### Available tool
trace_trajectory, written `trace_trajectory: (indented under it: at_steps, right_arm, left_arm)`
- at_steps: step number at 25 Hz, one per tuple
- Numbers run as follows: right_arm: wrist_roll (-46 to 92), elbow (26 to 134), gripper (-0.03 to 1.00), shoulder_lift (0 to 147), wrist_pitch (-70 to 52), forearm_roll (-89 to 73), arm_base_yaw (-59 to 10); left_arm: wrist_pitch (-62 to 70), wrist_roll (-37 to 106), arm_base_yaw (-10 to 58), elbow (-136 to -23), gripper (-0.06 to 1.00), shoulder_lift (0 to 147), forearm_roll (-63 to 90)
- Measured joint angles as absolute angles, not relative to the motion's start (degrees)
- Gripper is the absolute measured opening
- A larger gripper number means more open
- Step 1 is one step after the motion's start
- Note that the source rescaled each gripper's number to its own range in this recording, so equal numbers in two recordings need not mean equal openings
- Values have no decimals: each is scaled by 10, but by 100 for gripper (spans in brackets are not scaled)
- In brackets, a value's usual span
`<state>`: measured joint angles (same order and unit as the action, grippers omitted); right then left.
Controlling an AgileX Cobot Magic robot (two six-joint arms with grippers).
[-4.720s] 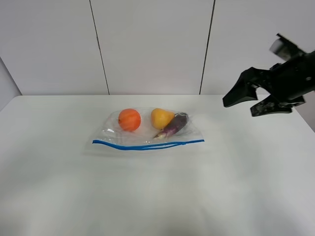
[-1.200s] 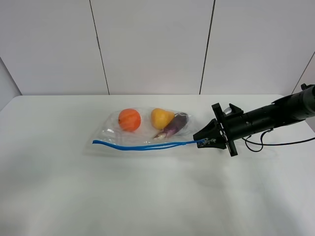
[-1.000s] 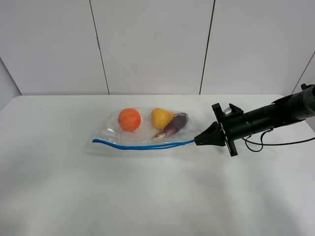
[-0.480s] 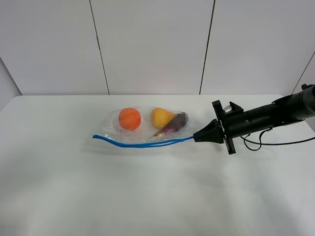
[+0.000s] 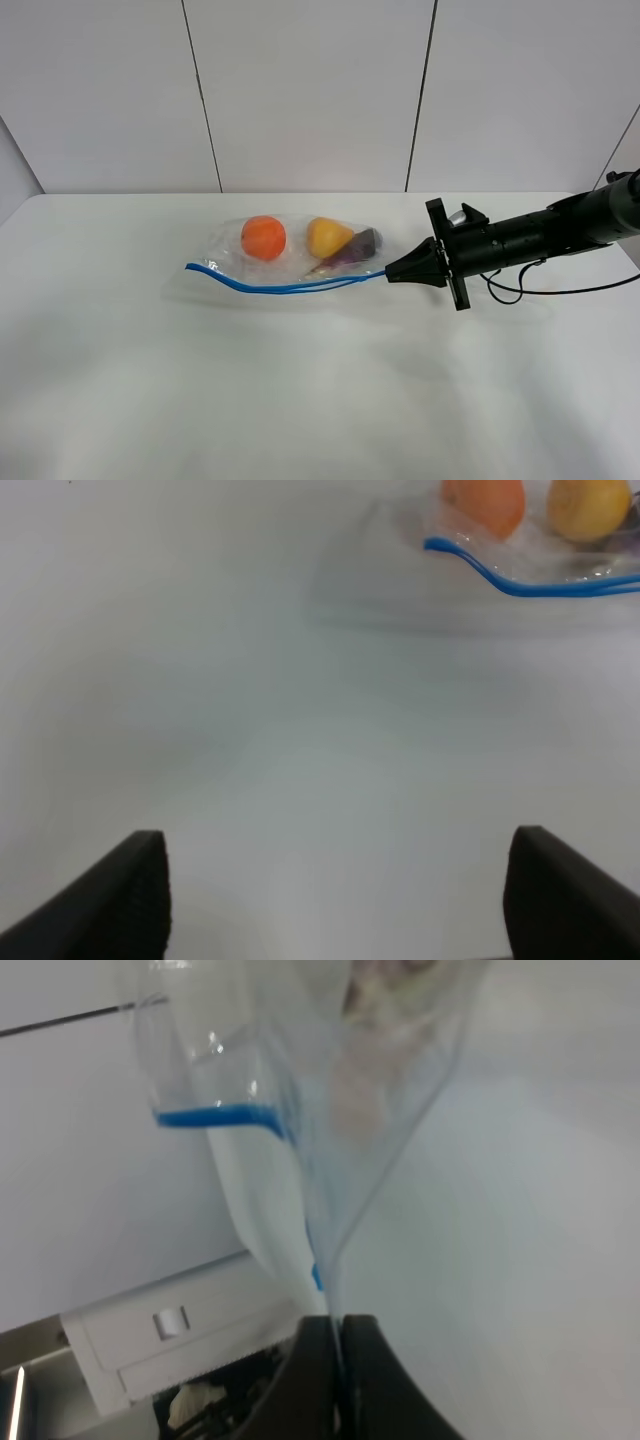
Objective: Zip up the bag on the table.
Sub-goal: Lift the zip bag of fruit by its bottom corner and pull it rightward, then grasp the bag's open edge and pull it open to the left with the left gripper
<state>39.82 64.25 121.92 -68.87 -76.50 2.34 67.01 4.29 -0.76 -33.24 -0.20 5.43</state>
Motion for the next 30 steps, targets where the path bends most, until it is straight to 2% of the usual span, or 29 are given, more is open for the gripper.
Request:
trace_trajectory:
  at_steps: [8, 26, 30]
  right_arm:
    - [396, 642, 0, 1185, -689, -855, -23]
    - [386, 642, 0, 1150, -688, -832, -24]
    - [386, 642, 0, 1150, -688, -830, -24]
  left_arm:
    - [670, 43, -8, -332, 89, -2, 54]
    - [667, 39, -8, -336, 89, 0, 54]
    - [656, 36, -8, -395, 89, 79, 54]
